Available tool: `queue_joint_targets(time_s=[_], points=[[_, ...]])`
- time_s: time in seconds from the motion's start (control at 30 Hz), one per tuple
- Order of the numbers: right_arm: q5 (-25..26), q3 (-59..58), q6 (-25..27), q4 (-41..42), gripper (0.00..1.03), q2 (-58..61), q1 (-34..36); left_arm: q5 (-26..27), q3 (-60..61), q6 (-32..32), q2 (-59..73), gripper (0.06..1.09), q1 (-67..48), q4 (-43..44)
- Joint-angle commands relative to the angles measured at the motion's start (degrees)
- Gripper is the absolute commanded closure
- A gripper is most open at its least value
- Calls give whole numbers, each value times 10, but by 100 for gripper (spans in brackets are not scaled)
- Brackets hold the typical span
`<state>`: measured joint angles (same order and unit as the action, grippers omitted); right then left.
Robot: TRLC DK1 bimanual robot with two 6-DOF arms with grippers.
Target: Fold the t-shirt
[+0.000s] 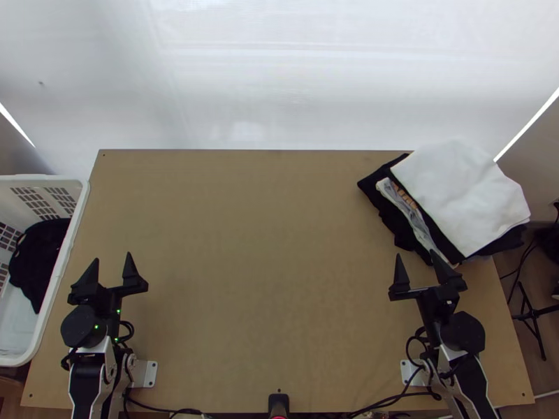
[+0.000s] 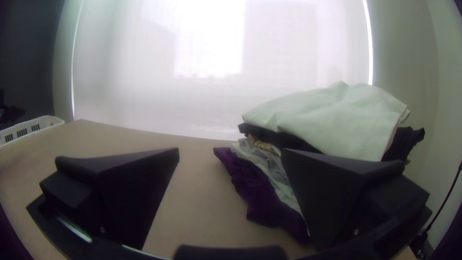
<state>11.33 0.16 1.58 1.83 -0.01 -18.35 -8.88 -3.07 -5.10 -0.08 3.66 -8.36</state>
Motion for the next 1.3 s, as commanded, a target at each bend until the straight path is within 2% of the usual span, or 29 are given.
queue_joint_targets(time_s=[0.0,0.43,0.5,0.67,0.73,0.8,0.83,0.87,1.03,1.1,1.17,1.27], points=[[0,0,0,0,4,0,0,0,0,1,1,10,-1,-1],[0,1,0,0,4,0,0,0,0,-2,1,10,-2,0],[0,0,0,0,4,0,0,17,0,-27,1,10,-11,-2],[0,0,0,0,4,0,0,19,0,-35,0,10,-11,-3],[0,0,0,0,4,0,0,18,-3,-72,0,10,-12,-19],[-1,0,-5,-1,4,0,-2,6,-4,-68,-2,10,-6,-17],[-1,1,-5,-1,4,0,-3,7,-11,-44,-1,10,-9,-10],[-1,1,-6,-1,4,0,-4,9,-26,-17,0,10,-15,-10],[-1,1,-6,-1,4,0,-5,4,-129,-13,53,10,-4,-14],[-1,0,-6,-1,4,0,-5,-21,-204,-14,150,10,16,-17],[-1,0,-6,-1,4,-1,-5,-25,-302,-33,267,10,71,-61],[-1,0,-6,-1,4,0,-4,10,-453,-52,409,10,192,-130]])
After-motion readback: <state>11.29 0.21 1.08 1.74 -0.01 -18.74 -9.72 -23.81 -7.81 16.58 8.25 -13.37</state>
